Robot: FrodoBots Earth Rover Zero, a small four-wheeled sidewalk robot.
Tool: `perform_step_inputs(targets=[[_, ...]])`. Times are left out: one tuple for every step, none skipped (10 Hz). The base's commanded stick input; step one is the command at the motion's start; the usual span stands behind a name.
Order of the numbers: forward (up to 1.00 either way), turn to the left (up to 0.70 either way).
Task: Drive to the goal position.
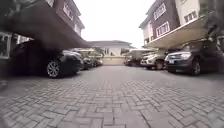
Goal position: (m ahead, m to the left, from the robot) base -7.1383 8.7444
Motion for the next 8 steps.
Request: perform_step_inputs(targets=[[-0.70, 0.00], [-0.70, 0.00], [-0.70, 0.00], [-0.70, 0.00], [-0.70, 0.00], [-0.70, 0.00], [-0.70, 0.00], [-0.70, 0.00]])
